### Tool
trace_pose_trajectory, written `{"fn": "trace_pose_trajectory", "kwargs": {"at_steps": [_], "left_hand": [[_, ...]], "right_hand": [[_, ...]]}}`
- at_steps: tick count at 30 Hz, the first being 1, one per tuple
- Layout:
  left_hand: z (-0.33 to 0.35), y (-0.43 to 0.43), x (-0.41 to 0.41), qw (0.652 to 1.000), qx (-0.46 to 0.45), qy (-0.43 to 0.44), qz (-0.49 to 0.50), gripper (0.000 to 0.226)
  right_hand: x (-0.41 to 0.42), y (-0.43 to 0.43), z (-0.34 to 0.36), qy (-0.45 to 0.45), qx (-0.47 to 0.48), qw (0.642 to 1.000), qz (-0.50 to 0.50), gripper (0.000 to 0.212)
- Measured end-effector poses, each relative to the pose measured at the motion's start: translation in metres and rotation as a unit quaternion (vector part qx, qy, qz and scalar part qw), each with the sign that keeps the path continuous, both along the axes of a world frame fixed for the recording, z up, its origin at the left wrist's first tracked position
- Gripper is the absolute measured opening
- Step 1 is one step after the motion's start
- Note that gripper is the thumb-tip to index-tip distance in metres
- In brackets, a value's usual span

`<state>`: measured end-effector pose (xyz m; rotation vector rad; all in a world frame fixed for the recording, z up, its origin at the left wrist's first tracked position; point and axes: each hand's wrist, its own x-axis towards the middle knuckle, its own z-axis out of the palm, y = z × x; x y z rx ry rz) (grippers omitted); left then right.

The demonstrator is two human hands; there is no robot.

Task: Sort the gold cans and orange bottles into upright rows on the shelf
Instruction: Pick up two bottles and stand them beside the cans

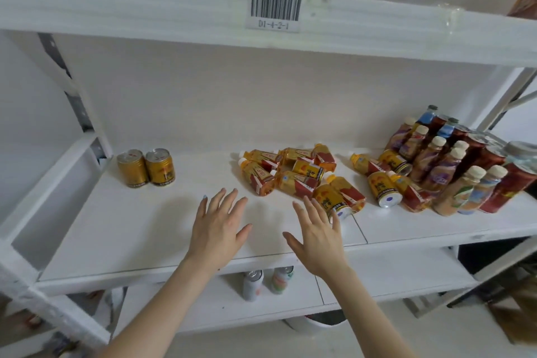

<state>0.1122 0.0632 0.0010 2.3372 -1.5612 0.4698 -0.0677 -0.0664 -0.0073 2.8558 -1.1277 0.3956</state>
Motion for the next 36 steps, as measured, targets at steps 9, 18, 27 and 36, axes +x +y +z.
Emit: {"fn": "trace_pose_trajectory", "kwargs": {"at_steps": [9, 18, 27, 36], "left_hand": [[-0.003, -0.03, -0.038, 0.998, 0.017, -0.026, -0.056, 0.05], [-0.004, -0.083, -0.078, 0.993, 0.029, -0.024, -0.111, 0.048], [-0.018, -0.155, -0.125, 0.998, 0.018, 0.013, -0.062, 0.048], [-0.033, -0.177, -0.132, 0.994, 0.029, 0.064, 0.078, 0.048]], "right_hand": [[-0.047, -0.024, -0.005, -0.035, 0.043, 0.998, -0.039, 0.061], [-0.084, -0.071, -0.01, -0.068, 0.079, 0.991, -0.083, 0.057], [-0.128, -0.157, -0.004, -0.07, 0.11, 0.99, -0.045, 0.054], [-0.127, -0.218, -0.004, -0.059, 0.172, 0.983, 0.04, 0.053]]}}
